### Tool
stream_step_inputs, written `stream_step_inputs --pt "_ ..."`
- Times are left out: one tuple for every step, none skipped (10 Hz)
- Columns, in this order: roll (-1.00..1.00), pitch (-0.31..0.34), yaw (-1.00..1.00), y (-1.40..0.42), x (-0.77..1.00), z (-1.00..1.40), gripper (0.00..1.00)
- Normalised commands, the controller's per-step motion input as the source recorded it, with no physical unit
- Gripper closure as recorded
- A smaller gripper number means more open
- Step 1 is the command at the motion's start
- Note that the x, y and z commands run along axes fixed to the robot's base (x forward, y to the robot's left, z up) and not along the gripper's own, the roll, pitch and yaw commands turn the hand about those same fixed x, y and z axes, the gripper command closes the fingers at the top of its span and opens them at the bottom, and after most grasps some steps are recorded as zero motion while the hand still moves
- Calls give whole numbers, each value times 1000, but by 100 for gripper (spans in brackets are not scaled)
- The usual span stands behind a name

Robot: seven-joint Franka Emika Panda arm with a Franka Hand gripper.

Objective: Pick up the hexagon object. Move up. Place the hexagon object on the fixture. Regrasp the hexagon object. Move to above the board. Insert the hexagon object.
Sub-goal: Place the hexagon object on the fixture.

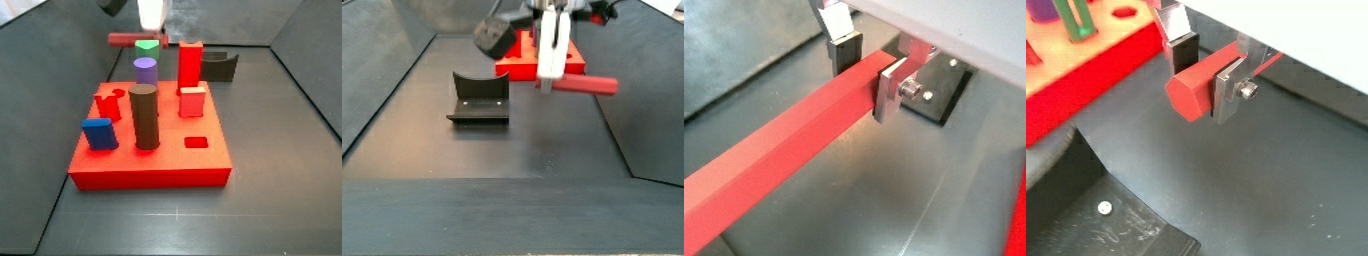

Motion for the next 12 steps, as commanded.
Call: stream_step_inputs --pt "40 34 -14 4 -16 1000 100" --pt "49 41 -17 5 -18 1000 100" --pt "65 51 -15 6 -26 1000 100" --pt "75 56 -11 5 -28 1000 100" --pt "89 63 -5 7 -29 936 100" --pt "94 68 1 5 -23 785 100" --pt "88 77 10 1 -13 579 100" --pt "82 80 12 3 -6 475 100" --pt "72 96 11 7 1 265 100" --pt "-23 3 1000 -127 1000 -112 100" --pt "-23 5 1000 -127 1000 -142 100" --pt "-25 4 1000 -107 1000 -126 100"
